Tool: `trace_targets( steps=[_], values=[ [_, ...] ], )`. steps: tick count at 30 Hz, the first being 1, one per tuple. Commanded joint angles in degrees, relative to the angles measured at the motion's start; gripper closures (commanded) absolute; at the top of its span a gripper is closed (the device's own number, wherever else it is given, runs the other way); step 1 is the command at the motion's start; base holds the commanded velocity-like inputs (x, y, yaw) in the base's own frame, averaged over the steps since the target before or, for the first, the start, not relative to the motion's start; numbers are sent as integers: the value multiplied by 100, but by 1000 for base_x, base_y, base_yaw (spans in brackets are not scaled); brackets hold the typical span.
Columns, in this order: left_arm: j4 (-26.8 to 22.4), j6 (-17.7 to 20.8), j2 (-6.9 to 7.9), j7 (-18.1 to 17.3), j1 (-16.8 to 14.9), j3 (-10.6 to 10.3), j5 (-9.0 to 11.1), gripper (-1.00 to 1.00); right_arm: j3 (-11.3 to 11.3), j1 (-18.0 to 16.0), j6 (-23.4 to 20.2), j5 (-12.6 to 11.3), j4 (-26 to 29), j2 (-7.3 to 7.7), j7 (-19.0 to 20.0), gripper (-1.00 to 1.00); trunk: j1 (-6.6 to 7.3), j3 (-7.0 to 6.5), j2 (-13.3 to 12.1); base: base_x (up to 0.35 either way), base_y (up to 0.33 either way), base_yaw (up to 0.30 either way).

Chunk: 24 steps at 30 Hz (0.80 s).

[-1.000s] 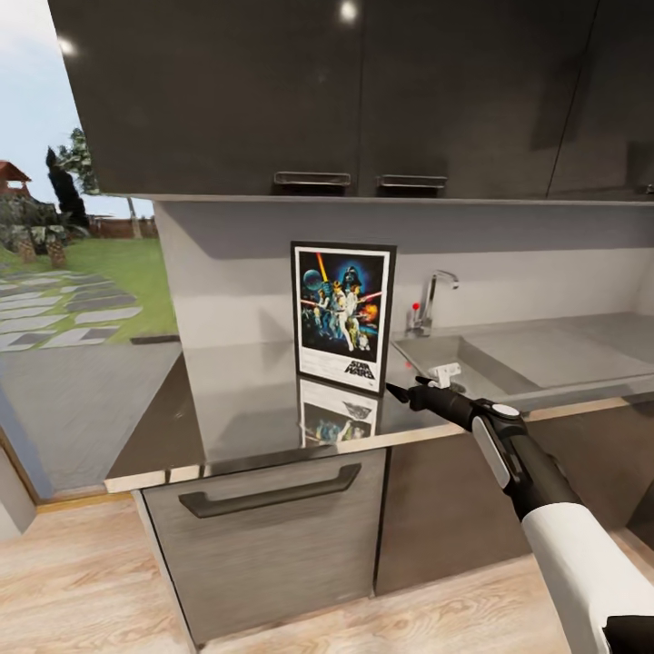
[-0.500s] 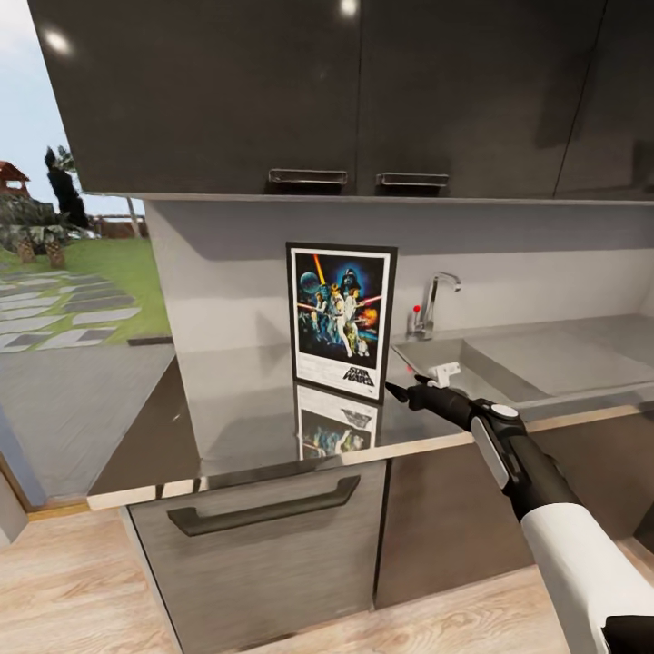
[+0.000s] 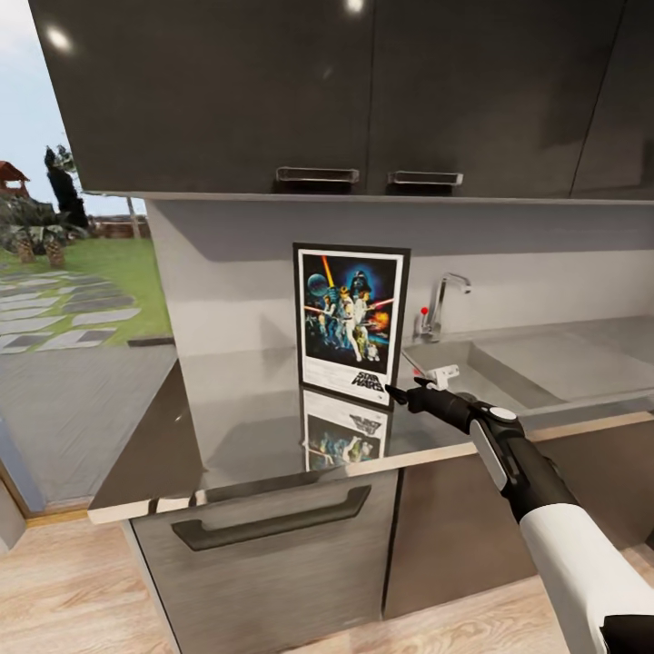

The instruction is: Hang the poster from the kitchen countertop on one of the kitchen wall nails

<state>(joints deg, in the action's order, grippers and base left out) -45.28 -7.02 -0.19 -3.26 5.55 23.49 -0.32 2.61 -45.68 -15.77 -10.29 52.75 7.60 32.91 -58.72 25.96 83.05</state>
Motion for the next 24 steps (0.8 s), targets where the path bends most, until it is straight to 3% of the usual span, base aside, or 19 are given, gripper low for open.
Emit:
trace_targets(
  steps=[1, 14, 18, 24],
  values=[
    [-2, -10, -1, -34, -1, 16, -3, -100, 9, -3, -51, -60, 3, 5, -4, -100, -1, 5, 3, 20, 19, 0],
    [-3, -10, -2, -34, -1, 16, -3, -100, 11, 2, -7, -69, -230, 2, 4, -100, -1, 5, 3, 4, 4, 0],
    [-4, -10, -1, -34, -1, 16, -3, -100, 23, 5, 339, -69, -427, 4, 28, -100, -1, 5, 3, 0, 0, 0],
    [-5, -10, 1, -34, -1, 16, -3, -100, 17, 6, 424, -63, -536, 5, 211, -100, -1, 5, 3, 0, 0, 0]
  ],
)
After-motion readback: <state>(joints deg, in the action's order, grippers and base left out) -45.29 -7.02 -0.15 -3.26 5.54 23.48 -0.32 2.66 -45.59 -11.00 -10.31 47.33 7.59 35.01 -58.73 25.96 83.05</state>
